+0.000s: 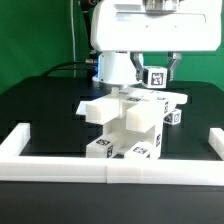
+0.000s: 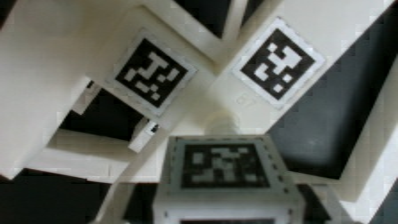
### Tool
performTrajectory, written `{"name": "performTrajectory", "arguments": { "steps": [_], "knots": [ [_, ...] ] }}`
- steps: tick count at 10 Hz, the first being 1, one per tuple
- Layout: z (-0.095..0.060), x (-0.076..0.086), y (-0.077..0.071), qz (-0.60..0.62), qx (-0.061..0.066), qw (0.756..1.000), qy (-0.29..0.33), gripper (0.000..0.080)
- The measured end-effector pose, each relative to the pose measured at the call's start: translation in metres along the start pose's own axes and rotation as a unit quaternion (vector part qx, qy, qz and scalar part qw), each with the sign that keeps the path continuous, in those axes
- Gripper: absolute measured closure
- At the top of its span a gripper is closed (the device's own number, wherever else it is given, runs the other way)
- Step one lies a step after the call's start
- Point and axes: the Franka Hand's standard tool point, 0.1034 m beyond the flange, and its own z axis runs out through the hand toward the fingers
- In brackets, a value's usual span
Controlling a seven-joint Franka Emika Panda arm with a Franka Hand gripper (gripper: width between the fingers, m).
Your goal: Assemble chair
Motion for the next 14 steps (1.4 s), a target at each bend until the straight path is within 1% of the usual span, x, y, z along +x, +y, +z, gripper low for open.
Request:
{"name": "performTrajectory", "arguments": {
  "steps": [2, 7, 10, 14],
  "knots": [
    [0.003, -0.001, 0.0, 0.0, -0.001, 1.0, -0.001, 0.0525],
    [0.013, -0.006, -0.005, 0.002, -0.003, 1.0, -0.006, 0.0525],
    [0.015, -0.009, -0.005, 0.002, -0.003, 1.0, -0.009, 0.0525],
    [0.016, -0.008, -0.003, 0.003, -0.005, 1.0, -0.006, 0.0525]
  ]
}}
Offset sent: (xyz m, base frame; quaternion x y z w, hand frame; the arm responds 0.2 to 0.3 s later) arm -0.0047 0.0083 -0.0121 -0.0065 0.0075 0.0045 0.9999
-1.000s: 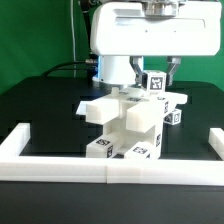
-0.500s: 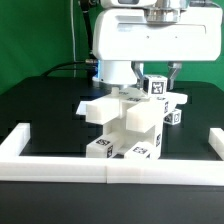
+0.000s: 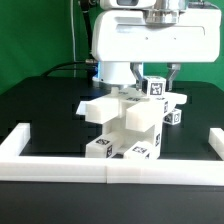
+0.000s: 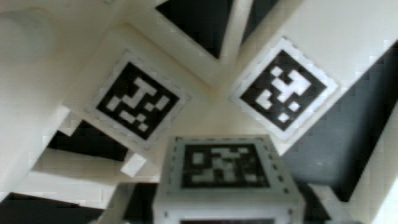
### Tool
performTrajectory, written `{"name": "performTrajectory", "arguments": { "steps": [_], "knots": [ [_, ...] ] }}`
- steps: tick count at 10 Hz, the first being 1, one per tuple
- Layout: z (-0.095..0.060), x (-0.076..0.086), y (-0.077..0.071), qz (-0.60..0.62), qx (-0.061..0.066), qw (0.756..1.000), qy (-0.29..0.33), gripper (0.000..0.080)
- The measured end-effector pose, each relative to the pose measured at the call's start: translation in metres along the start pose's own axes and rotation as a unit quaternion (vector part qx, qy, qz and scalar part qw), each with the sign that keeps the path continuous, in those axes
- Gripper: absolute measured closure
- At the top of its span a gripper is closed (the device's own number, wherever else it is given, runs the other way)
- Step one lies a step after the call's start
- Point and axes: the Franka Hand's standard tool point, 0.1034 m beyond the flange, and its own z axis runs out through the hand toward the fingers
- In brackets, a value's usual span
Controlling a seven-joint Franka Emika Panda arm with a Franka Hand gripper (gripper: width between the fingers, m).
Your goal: Assemble chair
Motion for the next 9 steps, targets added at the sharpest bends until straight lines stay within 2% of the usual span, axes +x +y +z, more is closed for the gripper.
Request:
{"name": "performTrajectory", "arguments": {
  "steps": [9],
  "knots": [
    [-0.0006, 0.0005, 0.0016, 0.001, -0.001, 1.0, 0.001, 0.0525]
  ]
}}
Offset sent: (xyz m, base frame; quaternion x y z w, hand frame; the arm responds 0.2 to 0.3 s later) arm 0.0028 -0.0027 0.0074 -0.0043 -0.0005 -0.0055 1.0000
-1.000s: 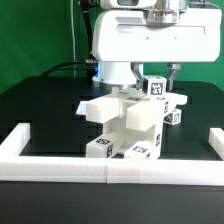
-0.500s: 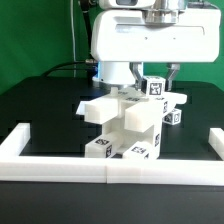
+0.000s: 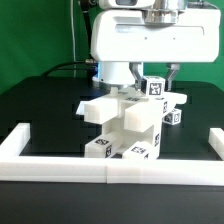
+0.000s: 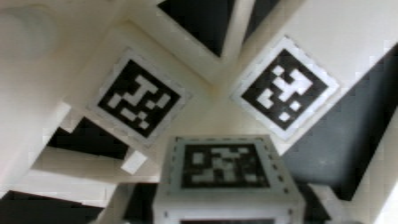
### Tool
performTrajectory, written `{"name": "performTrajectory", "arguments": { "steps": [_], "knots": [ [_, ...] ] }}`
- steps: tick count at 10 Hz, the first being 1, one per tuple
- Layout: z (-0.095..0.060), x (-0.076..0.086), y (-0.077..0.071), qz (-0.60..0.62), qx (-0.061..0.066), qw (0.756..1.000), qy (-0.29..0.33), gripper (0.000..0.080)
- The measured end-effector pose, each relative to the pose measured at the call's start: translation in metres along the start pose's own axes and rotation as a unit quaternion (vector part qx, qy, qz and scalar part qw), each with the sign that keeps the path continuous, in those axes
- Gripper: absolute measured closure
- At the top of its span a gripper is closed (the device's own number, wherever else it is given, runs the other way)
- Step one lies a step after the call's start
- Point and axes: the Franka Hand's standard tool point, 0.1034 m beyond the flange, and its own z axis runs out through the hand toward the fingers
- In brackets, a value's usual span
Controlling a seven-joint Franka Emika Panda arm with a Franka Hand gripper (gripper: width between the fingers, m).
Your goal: Assemble chair
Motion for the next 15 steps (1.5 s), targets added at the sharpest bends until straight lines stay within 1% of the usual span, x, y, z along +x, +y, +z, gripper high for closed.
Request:
{"name": "performTrajectory", "arguments": {
  "steps": [4, 8, 15],
  "knots": [
    [0.0018, 0.0002, 0.0041, 0.002, -0.004, 1.0, 0.005, 0.0525],
    [0.0019, 0.0002, 0.0068, 0.003, -0.004, 1.0, 0.005, 0.0525],
    [0.0019, 0.0001, 0.0068, 0.004, -0.004, 1.0, 0.005, 0.0525]
  ]
}}
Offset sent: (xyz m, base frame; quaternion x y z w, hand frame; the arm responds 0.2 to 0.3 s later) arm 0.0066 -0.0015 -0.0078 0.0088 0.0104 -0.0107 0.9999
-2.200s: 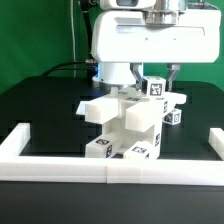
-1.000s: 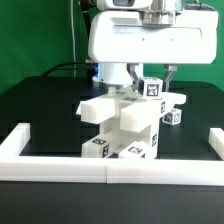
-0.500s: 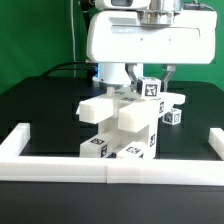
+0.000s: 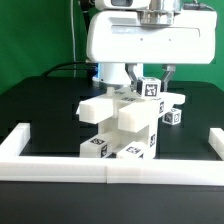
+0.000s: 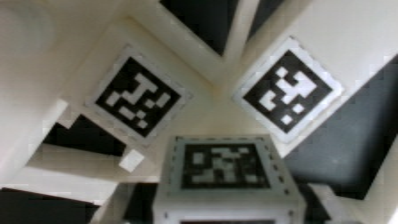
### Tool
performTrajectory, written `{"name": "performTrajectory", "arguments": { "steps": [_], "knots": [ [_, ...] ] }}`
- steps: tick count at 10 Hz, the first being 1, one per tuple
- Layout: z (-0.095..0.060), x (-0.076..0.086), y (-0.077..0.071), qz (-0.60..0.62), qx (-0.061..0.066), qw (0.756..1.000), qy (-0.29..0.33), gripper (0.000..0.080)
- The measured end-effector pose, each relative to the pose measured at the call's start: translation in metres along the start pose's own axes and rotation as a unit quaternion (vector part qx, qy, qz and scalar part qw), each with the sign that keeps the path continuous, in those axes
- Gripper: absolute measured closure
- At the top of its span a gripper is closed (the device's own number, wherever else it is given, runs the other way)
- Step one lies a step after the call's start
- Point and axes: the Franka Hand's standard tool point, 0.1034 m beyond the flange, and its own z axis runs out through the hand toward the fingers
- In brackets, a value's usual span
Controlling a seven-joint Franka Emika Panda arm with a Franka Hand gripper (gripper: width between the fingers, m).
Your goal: Assemble chair
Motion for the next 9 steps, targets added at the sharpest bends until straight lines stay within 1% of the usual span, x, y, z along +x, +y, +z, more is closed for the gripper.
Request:
{"name": "performTrajectory", "arguments": {
  "steps": [2, 4, 7, 9],
  "knots": [
    [0.0, 0.0, 0.0, 0.002, 0.0, 1.0, 0.0, 0.0525],
    [-0.0001, 0.0001, 0.0, 0.032, 0.0, 0.999, 0.0, 0.0525],
    [-0.0004, 0.0006, 0.0003, 0.152, 0.0, 0.988, 0.001, 0.0525],
    [-0.0006, 0.0009, 0.0001, 0.229, 0.0, 0.973, 0.001, 0.0525]
  ]
}}
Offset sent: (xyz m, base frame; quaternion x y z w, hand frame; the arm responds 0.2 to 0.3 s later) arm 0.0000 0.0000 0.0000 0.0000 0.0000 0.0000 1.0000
